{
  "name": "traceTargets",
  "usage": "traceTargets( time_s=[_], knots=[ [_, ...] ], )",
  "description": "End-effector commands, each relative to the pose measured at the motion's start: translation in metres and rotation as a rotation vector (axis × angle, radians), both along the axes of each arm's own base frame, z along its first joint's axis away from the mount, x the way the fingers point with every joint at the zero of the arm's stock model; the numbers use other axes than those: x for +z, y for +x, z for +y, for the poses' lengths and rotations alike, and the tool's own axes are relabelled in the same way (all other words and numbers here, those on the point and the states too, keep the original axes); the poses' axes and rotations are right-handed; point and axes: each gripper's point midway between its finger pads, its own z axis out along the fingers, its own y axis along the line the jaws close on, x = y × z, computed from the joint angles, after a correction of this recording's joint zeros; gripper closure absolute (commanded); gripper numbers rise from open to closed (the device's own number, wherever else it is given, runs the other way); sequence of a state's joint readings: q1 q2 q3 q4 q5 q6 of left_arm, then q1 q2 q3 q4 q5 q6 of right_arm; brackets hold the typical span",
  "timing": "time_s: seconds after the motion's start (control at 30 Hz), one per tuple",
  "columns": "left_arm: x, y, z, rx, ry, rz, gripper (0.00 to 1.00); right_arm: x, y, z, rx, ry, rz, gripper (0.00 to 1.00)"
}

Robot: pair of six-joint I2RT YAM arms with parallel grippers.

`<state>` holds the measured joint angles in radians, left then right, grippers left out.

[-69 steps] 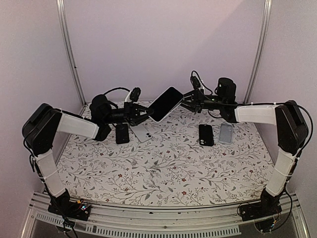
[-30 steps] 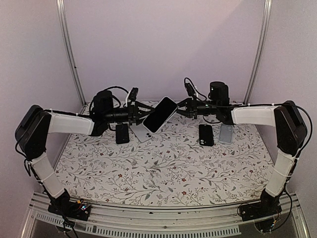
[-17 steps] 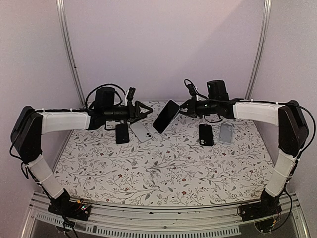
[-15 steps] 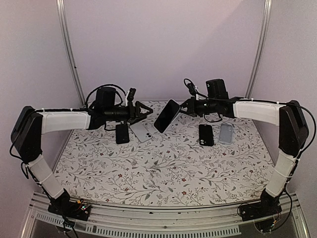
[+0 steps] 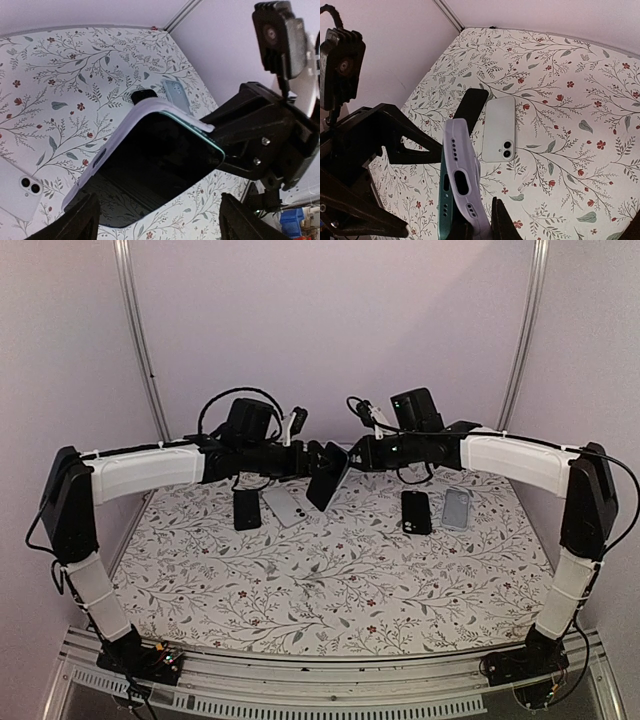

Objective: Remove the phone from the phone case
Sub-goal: Remove the phone case from the phone.

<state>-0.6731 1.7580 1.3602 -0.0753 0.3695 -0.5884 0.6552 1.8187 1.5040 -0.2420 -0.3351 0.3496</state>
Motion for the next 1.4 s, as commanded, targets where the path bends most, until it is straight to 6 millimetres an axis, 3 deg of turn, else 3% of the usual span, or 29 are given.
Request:
traceTargets(
  time_s=[0.0, 0.13, 0.7, 1.37],
  knots=[
    [-0.036, 0.001, 0.002, 0.045, 0.228, -0.021, 0.15, 0.009, 0.002, 0.014, 0.011, 0.017, -0.014, 1.00],
    [-0.042, 0.002, 0.000, 0.063, 0.291, -0.044, 0.12, -0.004, -0.001, 0.018, 0.013, 0.024, 0.047, 1.00],
    [-0.051, -0.003, -0.013, 0.042, 0.363, -0.089, 0.10, -0.024, -0.009, 0.031, 0.020, 0.072, 0.186, 1.00],
    [-0.077, 0.009, -0.008, 0.089, 0.504, -0.092, 0.09, -0.030, -0.014, 0.039, 0.052, 0.106, 0.237, 1.00]
  ],
)
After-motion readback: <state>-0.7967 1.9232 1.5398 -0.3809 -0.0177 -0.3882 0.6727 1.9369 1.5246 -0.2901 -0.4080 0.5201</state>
